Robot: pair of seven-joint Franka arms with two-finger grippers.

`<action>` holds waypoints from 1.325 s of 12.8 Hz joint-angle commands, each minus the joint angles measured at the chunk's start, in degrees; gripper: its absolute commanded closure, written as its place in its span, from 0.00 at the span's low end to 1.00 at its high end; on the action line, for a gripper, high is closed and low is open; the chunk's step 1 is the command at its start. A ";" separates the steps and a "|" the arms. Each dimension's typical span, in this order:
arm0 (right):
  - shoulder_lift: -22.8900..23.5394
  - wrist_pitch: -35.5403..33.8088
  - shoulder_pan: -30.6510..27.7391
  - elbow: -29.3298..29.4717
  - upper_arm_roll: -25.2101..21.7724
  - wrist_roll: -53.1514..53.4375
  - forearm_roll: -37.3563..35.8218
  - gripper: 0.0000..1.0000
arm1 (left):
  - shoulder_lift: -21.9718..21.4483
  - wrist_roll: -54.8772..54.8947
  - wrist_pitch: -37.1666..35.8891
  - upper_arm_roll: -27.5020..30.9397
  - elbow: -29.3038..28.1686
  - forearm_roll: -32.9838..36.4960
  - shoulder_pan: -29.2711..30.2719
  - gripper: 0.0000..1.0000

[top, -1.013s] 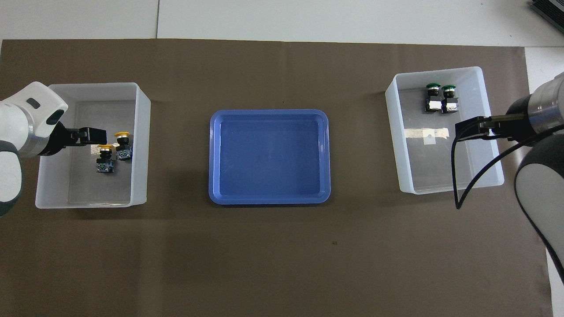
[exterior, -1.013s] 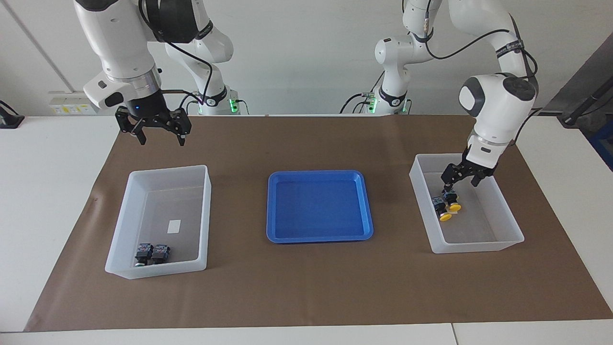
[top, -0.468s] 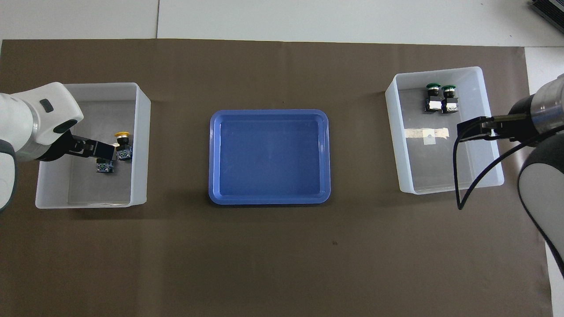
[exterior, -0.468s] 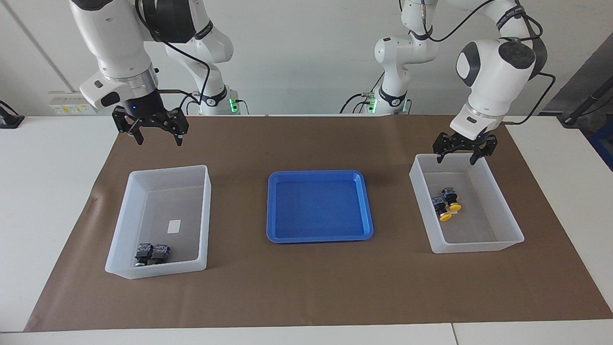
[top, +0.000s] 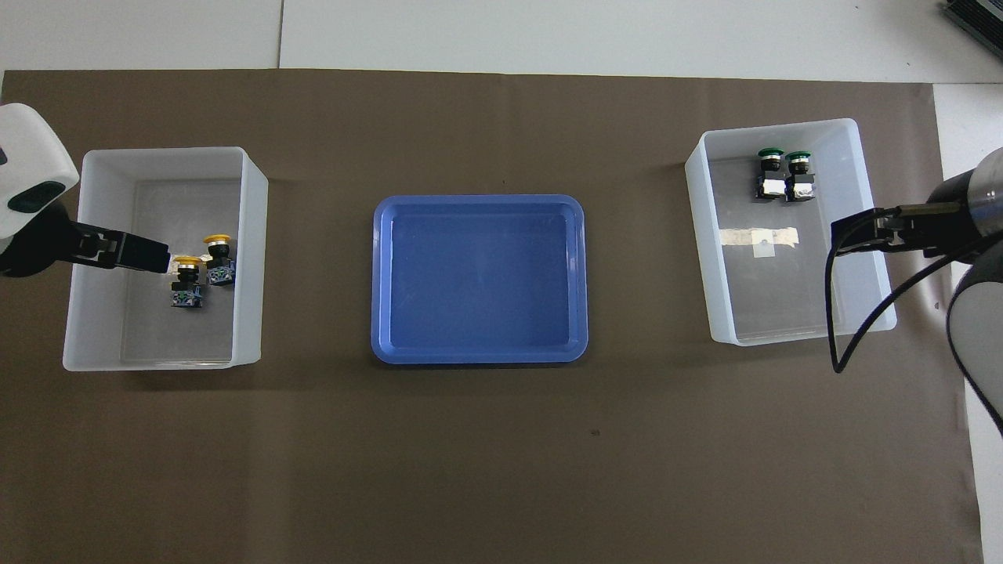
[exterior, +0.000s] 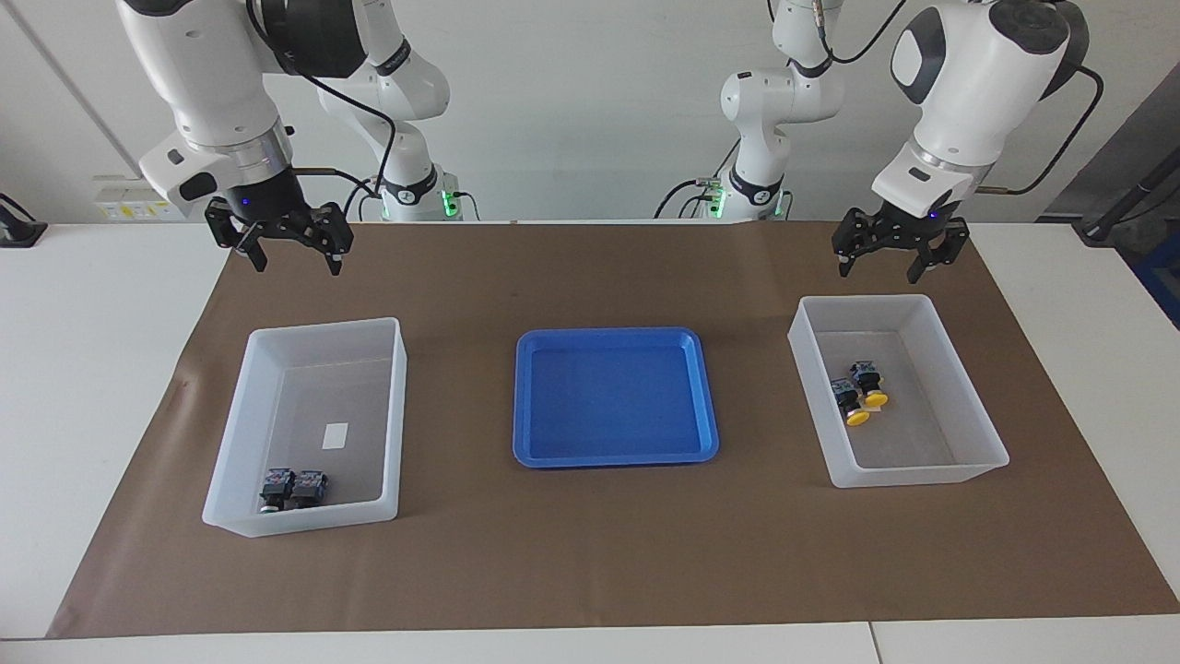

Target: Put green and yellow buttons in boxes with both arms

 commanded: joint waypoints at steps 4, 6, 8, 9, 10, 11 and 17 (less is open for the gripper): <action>-0.79 -1.00 -0.03 -1.41 -0.36 -0.66 3.98 0.00 | 0.99 -3.88 -2.04 0.22 2.44 -1.20 0.62 0.00; -0.53 -0.49 -0.03 -0.80 -0.36 0.82 4.35 0.00 | 0.99 -4.35 -1.61 0.22 2.27 -1.20 0.62 0.00; -0.27 0.22 -0.03 -0.70 -0.36 1.80 4.09 0.00 | 0.82 -3.91 -1.95 0.48 2.00 -1.02 0.62 0.00; -0.44 -0.12 -0.47 -0.88 -0.36 1.63 4.09 0.00 | 0.82 -3.91 -2.48 0.48 2.26 -0.85 0.53 0.00; -0.53 -1.26 0.14 -0.53 -0.36 2.15 3.13 0.00 | 0.82 -4.00 -3.27 0.39 2.79 -0.58 0.44 0.00; -0.62 -1.36 -0.12 -0.53 -0.18 2.41 2.69 0.00 | 0.90 -4.00 -3.97 0.48 3.05 -0.32 0.44 0.00; -0.71 -0.04 -0.56 -1.15 -0.36 2.32 3.30 0.00 | 0.99 -3.82 -5.46 0.83 4.98 -1.02 0.44 0.00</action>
